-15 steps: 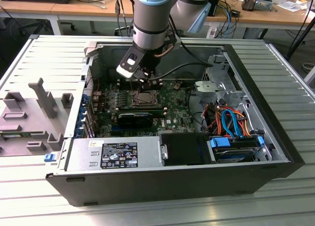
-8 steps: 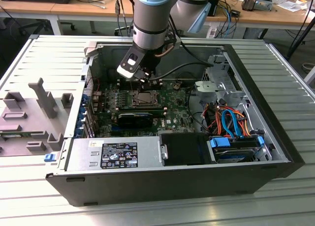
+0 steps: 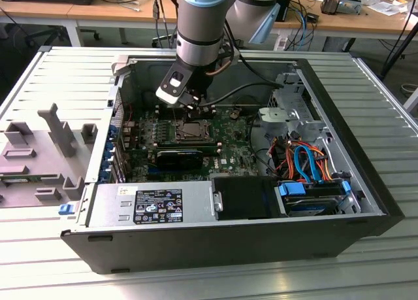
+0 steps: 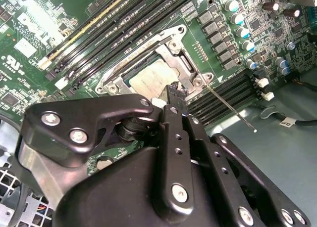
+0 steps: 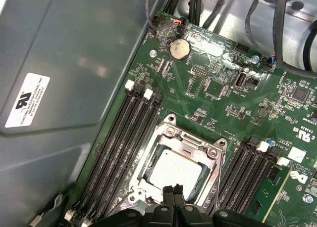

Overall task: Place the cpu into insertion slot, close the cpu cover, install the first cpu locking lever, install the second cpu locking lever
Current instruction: 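Install the first cpu locking lever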

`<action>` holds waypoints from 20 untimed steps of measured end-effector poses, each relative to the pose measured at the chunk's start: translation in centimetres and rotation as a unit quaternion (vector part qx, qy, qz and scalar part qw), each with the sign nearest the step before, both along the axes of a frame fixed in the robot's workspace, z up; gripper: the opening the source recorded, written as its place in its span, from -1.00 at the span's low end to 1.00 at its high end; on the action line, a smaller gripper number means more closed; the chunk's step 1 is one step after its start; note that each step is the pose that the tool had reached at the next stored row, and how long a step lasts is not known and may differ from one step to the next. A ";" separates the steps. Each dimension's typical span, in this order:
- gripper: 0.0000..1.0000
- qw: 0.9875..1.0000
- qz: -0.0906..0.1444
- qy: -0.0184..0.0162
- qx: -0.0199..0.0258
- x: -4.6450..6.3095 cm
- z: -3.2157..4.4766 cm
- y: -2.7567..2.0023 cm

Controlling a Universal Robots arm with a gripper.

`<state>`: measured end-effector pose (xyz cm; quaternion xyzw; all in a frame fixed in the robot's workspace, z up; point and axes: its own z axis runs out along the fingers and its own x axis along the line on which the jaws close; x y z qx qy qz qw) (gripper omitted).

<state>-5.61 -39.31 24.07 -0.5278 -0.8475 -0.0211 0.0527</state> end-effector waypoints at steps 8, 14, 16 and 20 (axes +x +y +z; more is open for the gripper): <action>-0.79 1.000 0.010 0.000 0.000 0.0 0.00 0.00; -0.79 1.000 0.018 0.000 0.000 0.0 0.00 0.00; -0.79 1.000 0.020 0.000 0.000 0.0 0.00 0.00; -0.79 1.000 0.025 0.000 0.000 0.0 0.00 0.00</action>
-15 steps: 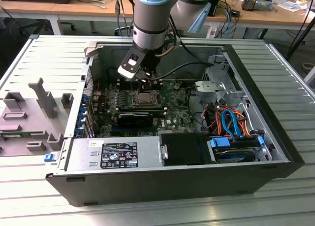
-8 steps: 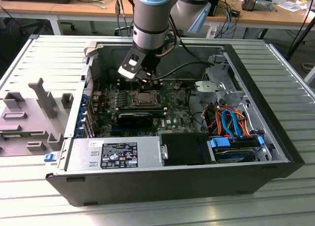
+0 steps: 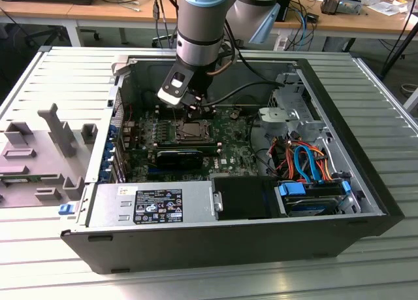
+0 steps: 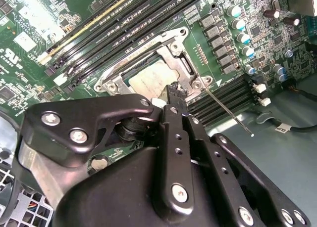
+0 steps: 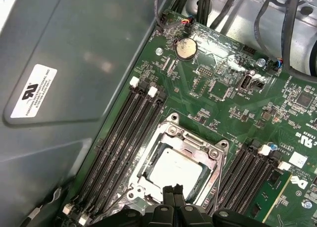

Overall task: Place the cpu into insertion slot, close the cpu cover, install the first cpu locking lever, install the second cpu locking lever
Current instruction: 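Install the first cpu locking lever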

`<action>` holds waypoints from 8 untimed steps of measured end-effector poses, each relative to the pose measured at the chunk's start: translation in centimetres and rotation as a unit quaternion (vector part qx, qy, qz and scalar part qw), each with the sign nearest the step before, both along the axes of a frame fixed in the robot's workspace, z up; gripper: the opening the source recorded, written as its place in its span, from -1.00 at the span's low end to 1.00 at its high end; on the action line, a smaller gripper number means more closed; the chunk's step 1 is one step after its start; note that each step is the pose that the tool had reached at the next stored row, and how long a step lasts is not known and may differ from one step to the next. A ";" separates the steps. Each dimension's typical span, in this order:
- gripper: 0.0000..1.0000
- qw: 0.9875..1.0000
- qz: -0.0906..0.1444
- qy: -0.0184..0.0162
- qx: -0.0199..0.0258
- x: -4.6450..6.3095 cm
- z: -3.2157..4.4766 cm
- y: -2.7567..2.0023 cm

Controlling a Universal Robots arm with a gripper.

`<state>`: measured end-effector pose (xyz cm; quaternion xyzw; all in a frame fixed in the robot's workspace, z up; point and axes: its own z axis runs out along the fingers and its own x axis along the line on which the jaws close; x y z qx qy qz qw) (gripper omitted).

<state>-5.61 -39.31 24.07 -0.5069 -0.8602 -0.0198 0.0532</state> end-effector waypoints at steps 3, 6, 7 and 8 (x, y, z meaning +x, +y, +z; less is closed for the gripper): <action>-0.79 1.000 0.002 0.000 0.000 0.0 0.00 0.00; -0.79 1.000 0.005 0.000 0.000 0.0 0.00 0.00; -0.79 1.000 0.006 0.000 0.000 0.0 0.00 0.00; -0.79 1.000 0.007 0.000 0.000 0.0 0.00 0.00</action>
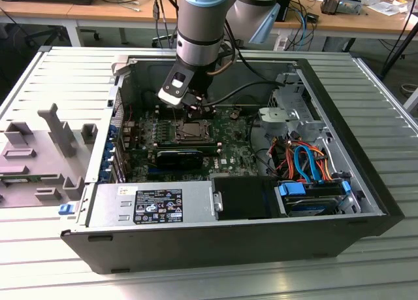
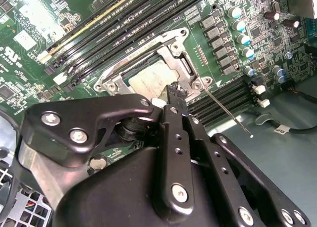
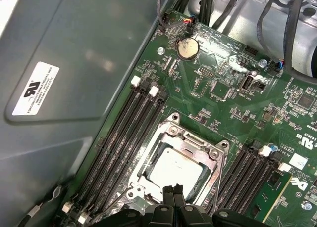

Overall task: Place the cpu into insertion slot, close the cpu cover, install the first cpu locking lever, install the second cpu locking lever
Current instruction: 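Install the first cpu locking lever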

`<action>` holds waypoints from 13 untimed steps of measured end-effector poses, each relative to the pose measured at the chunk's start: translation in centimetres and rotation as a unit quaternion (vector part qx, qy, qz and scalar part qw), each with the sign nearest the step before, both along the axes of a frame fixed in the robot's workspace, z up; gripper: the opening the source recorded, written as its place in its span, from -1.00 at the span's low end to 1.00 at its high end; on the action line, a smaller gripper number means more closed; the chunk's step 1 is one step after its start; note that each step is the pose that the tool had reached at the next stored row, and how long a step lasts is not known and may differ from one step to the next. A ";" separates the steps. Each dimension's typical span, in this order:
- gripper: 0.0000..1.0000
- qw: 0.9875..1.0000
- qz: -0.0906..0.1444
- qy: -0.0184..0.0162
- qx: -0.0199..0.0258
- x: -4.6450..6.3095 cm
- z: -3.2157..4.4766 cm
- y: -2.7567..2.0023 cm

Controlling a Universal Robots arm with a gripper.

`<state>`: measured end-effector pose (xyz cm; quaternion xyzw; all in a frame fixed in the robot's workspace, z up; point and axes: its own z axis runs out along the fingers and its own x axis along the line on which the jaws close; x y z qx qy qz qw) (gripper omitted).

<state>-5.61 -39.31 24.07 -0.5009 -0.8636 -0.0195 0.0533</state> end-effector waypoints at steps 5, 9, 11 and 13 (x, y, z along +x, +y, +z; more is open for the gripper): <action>-0.79 1.000 0.006 0.000 0.000 0.0 0.00 0.00; -0.79 1.000 0.008 0.000 0.000 0.0 0.00 0.00; -0.79 1.000 0.010 0.000 0.000 0.0 0.00 0.00; -0.79 1.000 0.012 0.000 0.000 0.0 0.00 0.00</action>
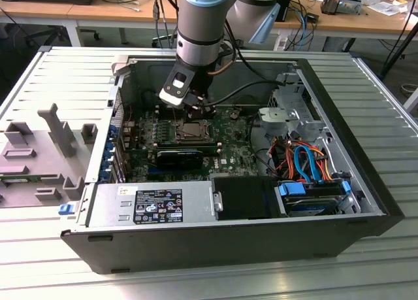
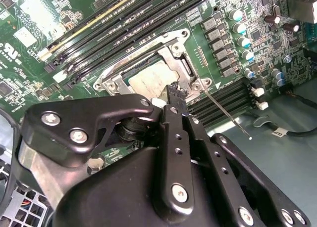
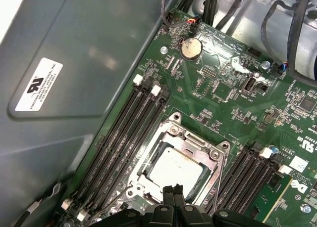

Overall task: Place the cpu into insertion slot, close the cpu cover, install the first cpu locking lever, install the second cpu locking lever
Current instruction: 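Install the first cpu locking lever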

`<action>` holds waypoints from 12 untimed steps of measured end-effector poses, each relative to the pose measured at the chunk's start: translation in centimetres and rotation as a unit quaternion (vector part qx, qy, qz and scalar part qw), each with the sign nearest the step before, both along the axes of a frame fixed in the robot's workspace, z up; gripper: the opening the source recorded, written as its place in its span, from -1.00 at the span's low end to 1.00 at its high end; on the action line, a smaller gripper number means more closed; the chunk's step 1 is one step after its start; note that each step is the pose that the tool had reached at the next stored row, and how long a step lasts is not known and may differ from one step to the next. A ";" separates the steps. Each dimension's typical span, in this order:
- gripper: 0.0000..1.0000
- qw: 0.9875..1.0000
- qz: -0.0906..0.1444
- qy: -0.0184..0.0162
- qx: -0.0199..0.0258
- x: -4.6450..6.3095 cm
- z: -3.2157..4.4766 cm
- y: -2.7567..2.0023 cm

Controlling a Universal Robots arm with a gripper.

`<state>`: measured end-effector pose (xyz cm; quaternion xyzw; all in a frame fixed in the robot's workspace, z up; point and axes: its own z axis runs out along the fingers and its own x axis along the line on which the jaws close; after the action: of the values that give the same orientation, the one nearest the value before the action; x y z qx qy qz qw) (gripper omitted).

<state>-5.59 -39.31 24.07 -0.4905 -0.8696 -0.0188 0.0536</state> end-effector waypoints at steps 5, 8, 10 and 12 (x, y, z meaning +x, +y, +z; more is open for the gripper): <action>-0.79 1.000 0.005 0.000 0.000 0.0 0.00 0.00; -0.79 1.000 0.008 0.000 0.000 0.0 0.00 0.00; -0.79 1.000 0.011 0.000 0.000 0.0 0.00 0.00; -0.79 1.000 0.014 0.000 0.000 0.0 0.00 0.00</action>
<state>-5.59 -39.31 24.07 -0.4781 -0.8765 -0.0180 0.0538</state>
